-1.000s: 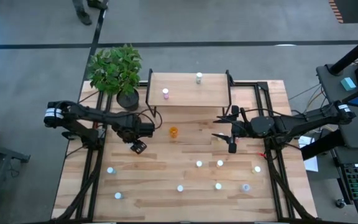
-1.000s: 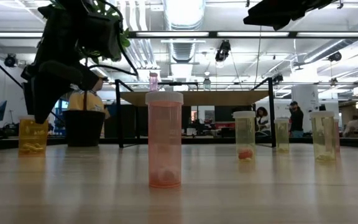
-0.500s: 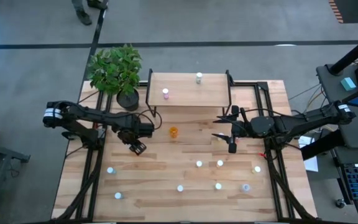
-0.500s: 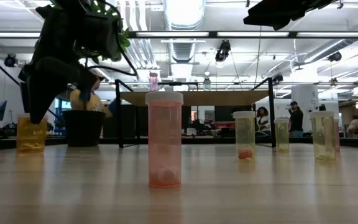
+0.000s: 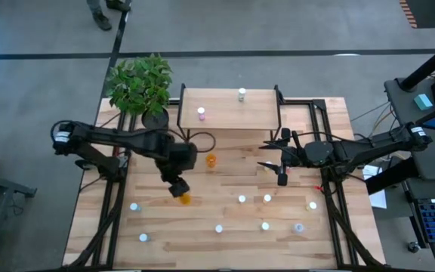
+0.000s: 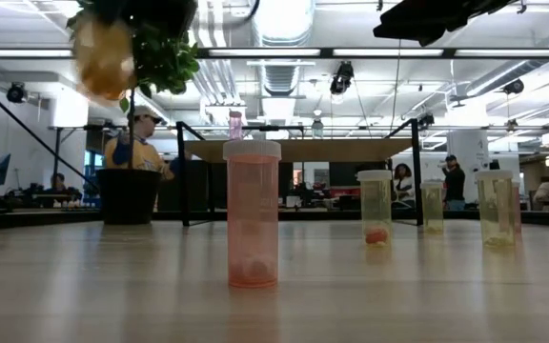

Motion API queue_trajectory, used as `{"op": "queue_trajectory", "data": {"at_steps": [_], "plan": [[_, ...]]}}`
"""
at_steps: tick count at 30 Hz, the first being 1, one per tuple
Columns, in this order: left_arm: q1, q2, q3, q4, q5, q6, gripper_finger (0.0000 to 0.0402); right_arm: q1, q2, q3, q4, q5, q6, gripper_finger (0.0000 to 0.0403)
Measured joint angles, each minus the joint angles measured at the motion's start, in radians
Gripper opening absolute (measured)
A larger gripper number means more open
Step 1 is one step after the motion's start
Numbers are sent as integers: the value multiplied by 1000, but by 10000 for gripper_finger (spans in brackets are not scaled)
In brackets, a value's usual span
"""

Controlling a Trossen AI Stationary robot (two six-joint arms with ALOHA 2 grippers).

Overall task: Pick and place medicine bottles onto shelf by color
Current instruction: Put the orange pill bottle on the shelf

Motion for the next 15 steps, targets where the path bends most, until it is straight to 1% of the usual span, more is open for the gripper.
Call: {"op": "queue_trajectory", "data": {"at_steps": [2, 4, 8, 10, 12, 15], "plan": [[-5, 19, 84, -7, -2, 2, 200, 0, 0, 0, 0, 0, -3, 231], [-5, 48, 172, -7, -13, 37, 200, 0, 0, 0, 0, 0, -4, 231], [-1, 138, 363, -12, -89, 157, 200, 0, -2, 0, 0, 0, -7, 231], [9, 193, 472, -54, -137, 230, 200, 0, -2, 0, 0, 0, -11, 231], [25, 255, 594, -159, -230, 310, 201, 0, -2, 0, 0, 0, -17, 231], [54, 352, 783, -380, -466, 397, 201, 0, -2, 0, 0, 0, -19, 231]]}}
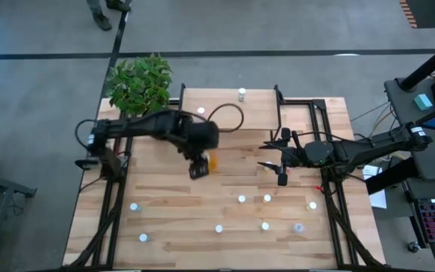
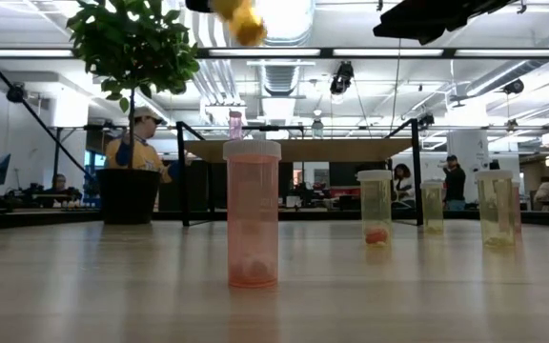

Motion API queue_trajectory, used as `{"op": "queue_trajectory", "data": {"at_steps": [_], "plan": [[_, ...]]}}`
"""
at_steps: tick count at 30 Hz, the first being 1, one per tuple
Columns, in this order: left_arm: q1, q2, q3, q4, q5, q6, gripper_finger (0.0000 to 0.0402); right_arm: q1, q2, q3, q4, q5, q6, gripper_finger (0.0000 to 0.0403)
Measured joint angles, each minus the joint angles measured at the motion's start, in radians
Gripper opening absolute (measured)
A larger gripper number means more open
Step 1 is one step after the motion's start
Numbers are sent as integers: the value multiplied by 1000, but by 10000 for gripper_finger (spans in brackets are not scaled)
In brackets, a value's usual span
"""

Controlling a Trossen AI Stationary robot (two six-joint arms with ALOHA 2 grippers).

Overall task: Pick and place medicine bottles onto shelf by color
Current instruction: Put the orange pill bottle on the shelf

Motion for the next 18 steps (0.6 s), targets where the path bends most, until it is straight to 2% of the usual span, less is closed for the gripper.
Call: {"op": "queue_trajectory", "data": {"at_steps": [1, 3, 7, 13, 18], "plan": [[11, 34, 61, -59, -84, 24, 201, 0, 0, 0, 0, 0, 0, 231], [36, 76, 137, -35, -192, 85, 201, 0, 0, 0, 0, 0, 0, 231], [101, 96, 223, 7, -216, 238, 201, 0, 0, 0, -2, 0, 3, 231], [224, 65, 186, 45, -465, 386, 201, 0, 1, 0, -8, 0, 3, 231], [334, 59, 181, 79, -499, 495, 201, 0, 1, -1, -8, 0, 2, 231]]}}
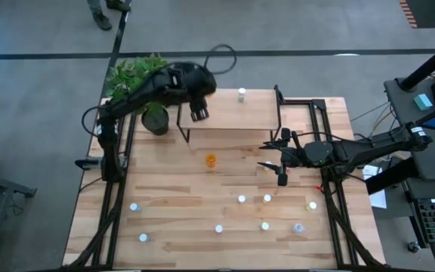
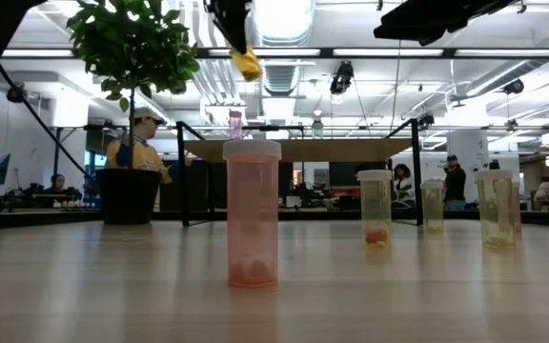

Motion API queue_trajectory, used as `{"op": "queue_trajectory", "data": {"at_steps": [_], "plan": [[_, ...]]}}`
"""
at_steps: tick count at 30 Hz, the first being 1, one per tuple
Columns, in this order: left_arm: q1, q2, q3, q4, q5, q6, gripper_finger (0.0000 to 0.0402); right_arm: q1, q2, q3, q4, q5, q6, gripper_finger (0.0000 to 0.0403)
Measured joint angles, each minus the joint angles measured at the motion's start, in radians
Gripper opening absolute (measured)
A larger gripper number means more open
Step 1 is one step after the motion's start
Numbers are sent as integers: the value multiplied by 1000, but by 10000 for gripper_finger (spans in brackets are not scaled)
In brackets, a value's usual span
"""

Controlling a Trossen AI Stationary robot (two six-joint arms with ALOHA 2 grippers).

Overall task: Pick and place medicine bottles onto shelf by color
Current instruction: Put the orange pill bottle on the shelf

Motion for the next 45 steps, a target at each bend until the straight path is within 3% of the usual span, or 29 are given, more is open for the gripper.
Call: {"op": "queue_trajectory", "data": {"at_steps": [4, 11, 16, 29, 39, 45], "plan": [[92, 10, -19, 47, 16, 68, 201, 0, 0, 0, 0, 0, -5, 231], [228, 56, -36, 48, 219, 78, 201, 0, 0, 0, 0, 0, -6, 231], [270, 105, -35, 48, 232, 78, 201, 0, 0, 0, 0, 0, -6, 231], [289, 201, -36, 24, 233, 76, 201, 0, 0, 0, 0, 0, -7, 231], [289, 206, -36, 19, 234, 71, 201, 0, 0, 0, -1, 0, -7, 231], [290, 204, -36, -20, 285, 68, 201, 0, 0, 0, -1, 0, -7, 231]]}}
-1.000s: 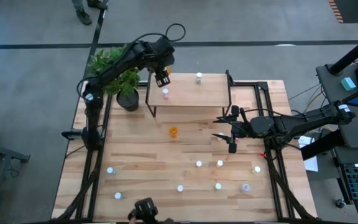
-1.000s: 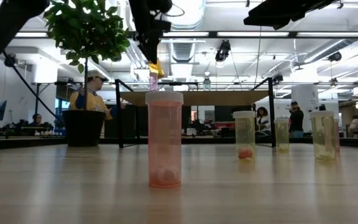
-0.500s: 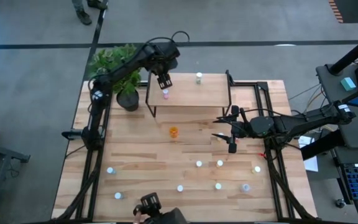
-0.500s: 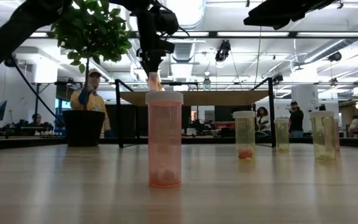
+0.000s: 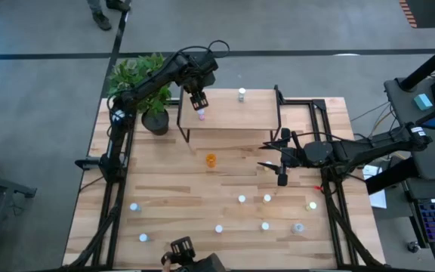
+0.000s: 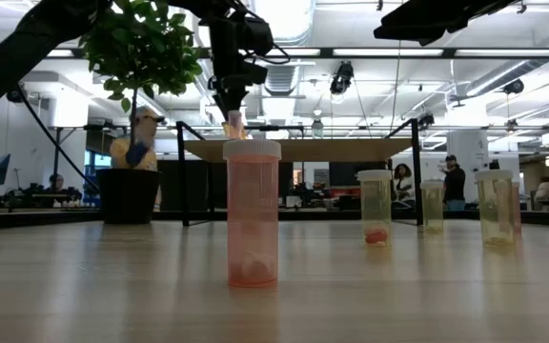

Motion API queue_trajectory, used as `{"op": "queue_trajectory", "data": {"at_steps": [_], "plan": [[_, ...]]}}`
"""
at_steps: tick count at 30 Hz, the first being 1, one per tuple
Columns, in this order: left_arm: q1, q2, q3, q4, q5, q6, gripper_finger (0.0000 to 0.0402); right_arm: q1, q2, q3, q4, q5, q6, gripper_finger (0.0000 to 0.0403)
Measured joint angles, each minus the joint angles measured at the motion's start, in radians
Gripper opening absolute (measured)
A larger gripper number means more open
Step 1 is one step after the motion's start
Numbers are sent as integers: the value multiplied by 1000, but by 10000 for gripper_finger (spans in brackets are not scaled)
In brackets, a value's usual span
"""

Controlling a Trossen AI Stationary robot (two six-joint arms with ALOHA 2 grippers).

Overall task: Pick and place medicine bottles onto shelf by color
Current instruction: Put the orange pill bottle on the shelf, then put the yellow pill bottle on the shelf

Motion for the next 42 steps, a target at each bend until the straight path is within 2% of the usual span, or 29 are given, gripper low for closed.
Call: {"op": "queue_trajectory", "data": {"at_steps": [12, 17, 20, 30, 36, 42], "plan": [[0, 0, 0, 6, 3, -23, 201, 0, 0, 0, 0, 0, 0, 231], [0, -1, 0, 7, 75, -19, 201, 0, 0, 0, 0, 0, 0, 231], [-1, -2, 0, 7, 82, -18, 203, 0, 0, 0, 0, 0, 0, 231], [-1, -2, 0, 16, 81, -15, 259, 0, 0, 0, 0, 0, 0, 231], [-1, -7, 6, 5, 44, 8, 263, 0, 0, 0, 0, 0, 0, 231], [-8, -82, 6, -38, -7, 10, 263, 0, 0, 0, 0, 0, 0, 231]]}}
